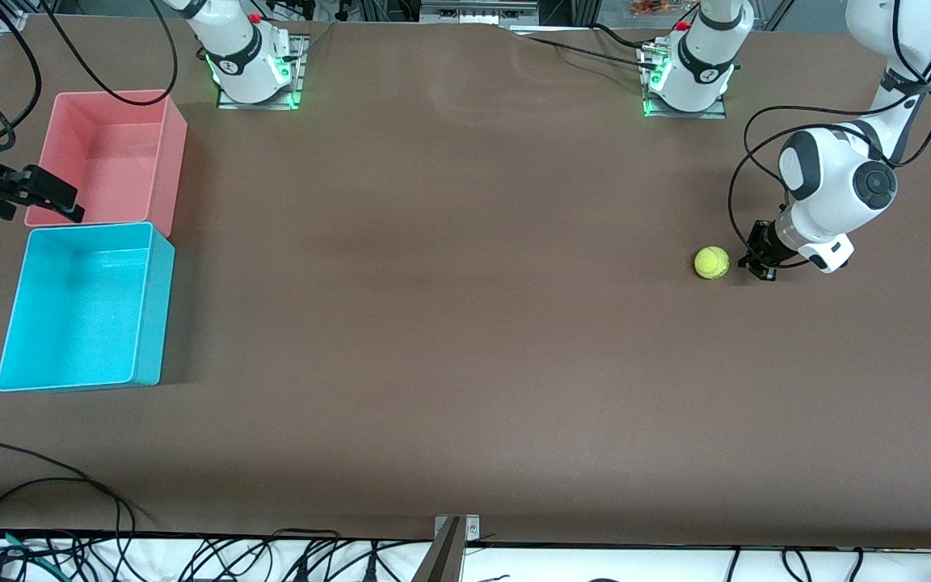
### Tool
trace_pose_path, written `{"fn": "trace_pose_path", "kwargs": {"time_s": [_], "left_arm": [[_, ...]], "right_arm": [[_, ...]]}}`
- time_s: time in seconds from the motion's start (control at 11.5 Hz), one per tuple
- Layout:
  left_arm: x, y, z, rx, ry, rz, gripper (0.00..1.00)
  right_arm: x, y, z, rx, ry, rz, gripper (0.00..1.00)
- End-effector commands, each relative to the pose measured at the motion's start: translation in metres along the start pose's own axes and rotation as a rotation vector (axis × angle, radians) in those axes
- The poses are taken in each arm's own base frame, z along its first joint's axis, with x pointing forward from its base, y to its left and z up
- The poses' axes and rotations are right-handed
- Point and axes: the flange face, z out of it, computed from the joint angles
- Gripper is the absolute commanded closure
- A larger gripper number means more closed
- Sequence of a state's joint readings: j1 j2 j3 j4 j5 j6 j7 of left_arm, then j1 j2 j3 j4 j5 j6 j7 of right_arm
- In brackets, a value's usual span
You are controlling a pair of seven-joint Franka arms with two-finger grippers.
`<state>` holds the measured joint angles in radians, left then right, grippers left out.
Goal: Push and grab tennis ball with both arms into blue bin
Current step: 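Push the tennis ball with the left gripper toward the cyan bin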
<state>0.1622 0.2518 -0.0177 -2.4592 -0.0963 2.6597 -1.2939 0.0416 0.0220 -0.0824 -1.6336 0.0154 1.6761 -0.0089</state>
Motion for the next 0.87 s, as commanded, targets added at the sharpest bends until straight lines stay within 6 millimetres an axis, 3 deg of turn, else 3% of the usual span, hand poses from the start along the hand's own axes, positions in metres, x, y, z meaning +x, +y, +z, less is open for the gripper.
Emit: {"fn": "trace_pose_path", "kwargs": {"time_s": [0.0, 0.17, 0.43, 0.78], "left_arm": [[0.001, -0.007, -0.002, -0.013, -0.010, -0.030, 1.00], [-0.010, -0.005, 0.002, -0.006, -0.014, -0.040, 1.00], [-0.055, 0.003, 0.006, -0.002, -0.035, -0.040, 1.00], [-0.153, 0.020, 0.022, -0.020, -0.091, -0.068, 1.00]], "right_arm": [[0.000, 0.002, -0.006, -0.015, 0.002, -0.001, 0.00], [0.000, 0.002, -0.007, -0.014, 0.004, -0.001, 0.00], [0.000, 0.002, -0.007, -0.015, 0.002, -0.001, 0.00], [0.000, 0.002, -0.007, -0.015, 0.002, -0.003, 0.00]]}}
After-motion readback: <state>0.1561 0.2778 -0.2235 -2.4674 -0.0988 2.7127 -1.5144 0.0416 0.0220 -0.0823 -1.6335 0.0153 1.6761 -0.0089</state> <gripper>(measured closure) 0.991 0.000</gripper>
